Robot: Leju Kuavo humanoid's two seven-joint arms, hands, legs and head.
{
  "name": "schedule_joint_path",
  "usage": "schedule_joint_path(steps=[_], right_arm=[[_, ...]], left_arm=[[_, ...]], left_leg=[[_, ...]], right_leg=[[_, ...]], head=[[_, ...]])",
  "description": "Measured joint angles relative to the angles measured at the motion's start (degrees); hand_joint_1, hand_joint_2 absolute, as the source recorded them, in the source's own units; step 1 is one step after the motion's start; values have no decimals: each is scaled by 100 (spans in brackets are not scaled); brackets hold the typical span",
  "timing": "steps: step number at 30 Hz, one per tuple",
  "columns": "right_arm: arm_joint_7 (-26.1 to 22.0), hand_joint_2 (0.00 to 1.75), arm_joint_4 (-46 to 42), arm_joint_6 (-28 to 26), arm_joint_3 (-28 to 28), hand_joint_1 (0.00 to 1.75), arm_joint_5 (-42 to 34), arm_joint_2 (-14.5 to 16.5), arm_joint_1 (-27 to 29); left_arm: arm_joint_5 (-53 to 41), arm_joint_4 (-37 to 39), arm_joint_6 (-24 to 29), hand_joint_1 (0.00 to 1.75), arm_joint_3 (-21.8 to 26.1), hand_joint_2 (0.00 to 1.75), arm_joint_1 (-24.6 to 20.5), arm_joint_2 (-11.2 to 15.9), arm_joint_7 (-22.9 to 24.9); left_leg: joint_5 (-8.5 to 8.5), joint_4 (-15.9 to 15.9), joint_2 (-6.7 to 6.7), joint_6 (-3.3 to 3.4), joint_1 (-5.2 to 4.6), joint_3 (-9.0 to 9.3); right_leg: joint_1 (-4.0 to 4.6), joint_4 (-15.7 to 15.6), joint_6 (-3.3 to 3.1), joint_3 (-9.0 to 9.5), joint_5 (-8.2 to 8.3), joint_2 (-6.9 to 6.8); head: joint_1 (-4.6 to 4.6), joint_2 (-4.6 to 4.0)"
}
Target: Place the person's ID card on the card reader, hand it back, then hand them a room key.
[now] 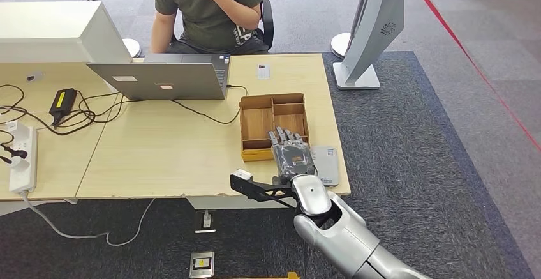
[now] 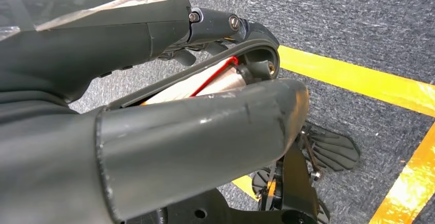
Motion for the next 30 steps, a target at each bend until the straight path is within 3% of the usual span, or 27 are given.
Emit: schedule_joint_path(steps=[16, 23, 30], right_arm=[[163, 175, -1, 2, 11, 0, -192, -13, -59], [650, 175, -9, 25, 26, 0, 198, -143, -48], [744, 175, -140, 209, -48, 0, 458, -214, 33]], left_arm=[[-48, 0, -23, 0, 2, 0, 1, 0, 32], [-133, 0, -85, 0, 2, 0, 5, 10, 7], [-188, 0, -125, 0, 2, 0, 7, 15, 6]], left_leg=[[0, 0, 0, 0, 0, 1], [0, 0, 0, 0, 0, 1], [0, 0, 0, 0, 0, 2]], right_leg=[[0, 0, 0, 0, 0, 0], [0, 0, 0, -1, 0, 0], [0, 0, 0, -2, 0, 0]], head=[[0, 0], [1, 1], [0, 0]])
